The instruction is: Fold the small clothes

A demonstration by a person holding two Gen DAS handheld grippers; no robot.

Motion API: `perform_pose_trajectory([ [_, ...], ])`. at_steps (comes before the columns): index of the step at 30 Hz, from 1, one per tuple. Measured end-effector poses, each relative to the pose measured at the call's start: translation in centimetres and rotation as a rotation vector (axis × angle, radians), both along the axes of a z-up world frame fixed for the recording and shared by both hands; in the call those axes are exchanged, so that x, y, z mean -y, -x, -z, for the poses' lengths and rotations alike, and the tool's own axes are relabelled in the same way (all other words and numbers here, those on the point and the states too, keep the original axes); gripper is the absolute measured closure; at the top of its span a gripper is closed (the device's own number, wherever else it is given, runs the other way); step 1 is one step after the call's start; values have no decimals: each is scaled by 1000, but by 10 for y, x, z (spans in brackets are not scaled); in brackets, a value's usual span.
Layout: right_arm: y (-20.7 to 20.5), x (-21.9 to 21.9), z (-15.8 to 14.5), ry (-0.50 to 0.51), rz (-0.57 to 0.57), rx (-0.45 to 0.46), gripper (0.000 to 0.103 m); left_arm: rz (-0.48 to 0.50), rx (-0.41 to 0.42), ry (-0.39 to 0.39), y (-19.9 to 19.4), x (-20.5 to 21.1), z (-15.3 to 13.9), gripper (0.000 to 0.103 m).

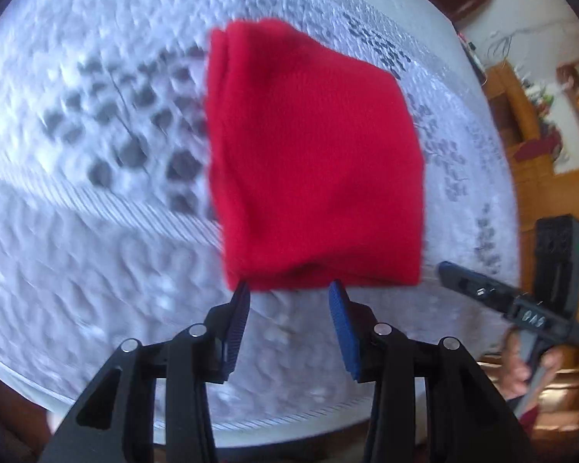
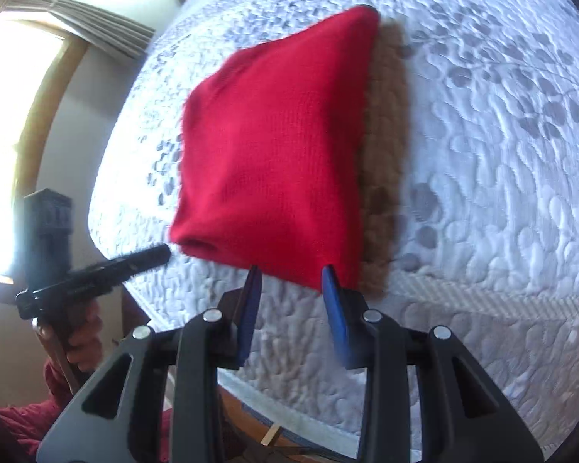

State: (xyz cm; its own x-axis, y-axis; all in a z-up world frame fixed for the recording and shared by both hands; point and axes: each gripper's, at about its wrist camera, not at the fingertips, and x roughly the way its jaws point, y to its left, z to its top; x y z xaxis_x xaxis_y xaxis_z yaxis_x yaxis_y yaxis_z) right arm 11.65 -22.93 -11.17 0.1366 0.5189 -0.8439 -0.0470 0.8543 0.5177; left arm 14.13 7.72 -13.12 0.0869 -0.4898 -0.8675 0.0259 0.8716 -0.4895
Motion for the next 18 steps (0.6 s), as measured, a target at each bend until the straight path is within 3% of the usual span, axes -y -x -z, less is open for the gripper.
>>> perform_pose_trajectory([
  [5,-1,-19,9,-55,-7,-37,70,-101,-68,119,-7,0,20,60],
  [9,1,-22,17,-70,-1,-69,70,-225,-112,164,-18,-10,35,60],
  [14,2,-23,34,-112,18,-115,70,-335,-157,207,-22,-20,46,60],
  [17,-4,-16,47,-168,76,-164,68,-372,-134,197,-20,-21,43,62],
  [18,-5,-15,49,-179,88,-174,68,-383,-111,178,-19,-21,39,69],
])
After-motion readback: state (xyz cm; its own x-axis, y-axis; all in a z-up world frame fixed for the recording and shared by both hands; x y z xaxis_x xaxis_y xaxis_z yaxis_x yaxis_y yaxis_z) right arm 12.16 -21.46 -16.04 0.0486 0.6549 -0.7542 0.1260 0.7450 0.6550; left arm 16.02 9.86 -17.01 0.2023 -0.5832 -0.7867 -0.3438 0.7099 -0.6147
